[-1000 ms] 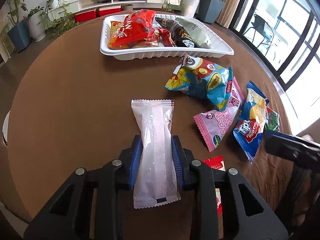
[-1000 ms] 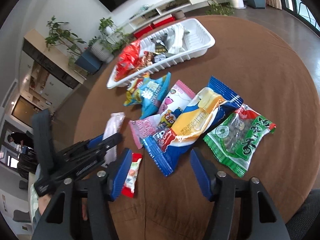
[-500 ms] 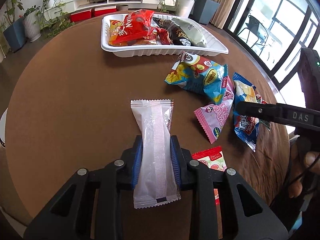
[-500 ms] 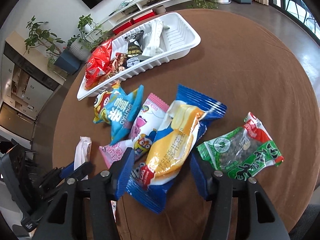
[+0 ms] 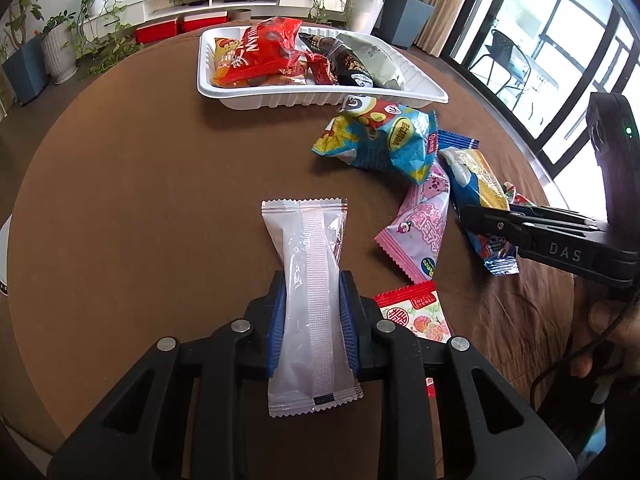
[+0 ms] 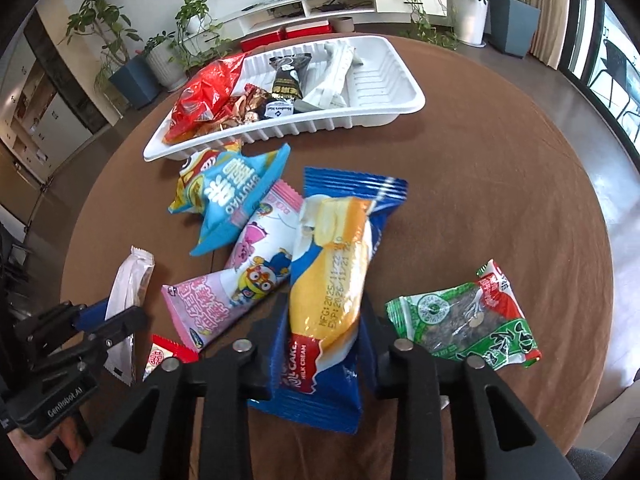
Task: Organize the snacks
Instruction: 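Carry the white packet and blue-and-yellow packet with both tools over the tray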
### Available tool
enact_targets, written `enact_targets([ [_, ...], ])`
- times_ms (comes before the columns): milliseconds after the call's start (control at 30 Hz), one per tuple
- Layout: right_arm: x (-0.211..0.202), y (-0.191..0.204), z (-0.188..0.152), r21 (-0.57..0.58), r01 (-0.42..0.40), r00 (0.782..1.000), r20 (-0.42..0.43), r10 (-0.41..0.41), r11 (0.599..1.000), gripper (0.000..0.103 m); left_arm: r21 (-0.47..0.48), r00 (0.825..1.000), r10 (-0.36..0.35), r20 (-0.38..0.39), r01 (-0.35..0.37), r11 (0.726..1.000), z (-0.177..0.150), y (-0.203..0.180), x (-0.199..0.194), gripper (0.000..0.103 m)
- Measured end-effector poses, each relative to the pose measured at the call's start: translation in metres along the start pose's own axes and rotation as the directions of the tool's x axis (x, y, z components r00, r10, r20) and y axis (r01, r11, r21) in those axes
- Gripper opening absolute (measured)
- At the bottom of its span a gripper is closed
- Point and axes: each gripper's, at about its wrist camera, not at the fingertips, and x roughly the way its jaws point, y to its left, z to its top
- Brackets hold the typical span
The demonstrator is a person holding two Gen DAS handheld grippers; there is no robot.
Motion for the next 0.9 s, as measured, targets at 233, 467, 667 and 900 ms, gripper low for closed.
enact_targets([
  [233,-0.009,-0.008,-0.009,0.018,-0.033,0.999,0.013,0.033,0.999,0.028,0.002,1.000,-0.007,0.016,0.007,1.000,0.001,0.000,-0.002,0.020],
  [467,-0.031,-0.009,-0.014,0.033,-0.080,0.996,0.050,0.078,0.996,0.028,-0.015,0.999,-0.024,0.032,0.024,1.000,0.000,0.003,-0.008,0.020],
  [667,-0.045,-0.009,-0.021,0.046,-0.115,0.991,0.070,0.112,0.992,0.028,-0.031,0.998,-0.044,0.044,0.045,0.999,-0.003,0.004,-0.015,0.020],
  [900,-0.052,-0.021,-0.025,0.095,-0.124,0.989,0.086,0.116,0.988,0.028,-0.064,0.995,-0.075,0.061,0.079,0.995,-0.006,0.008,-0.022,0.020],
])
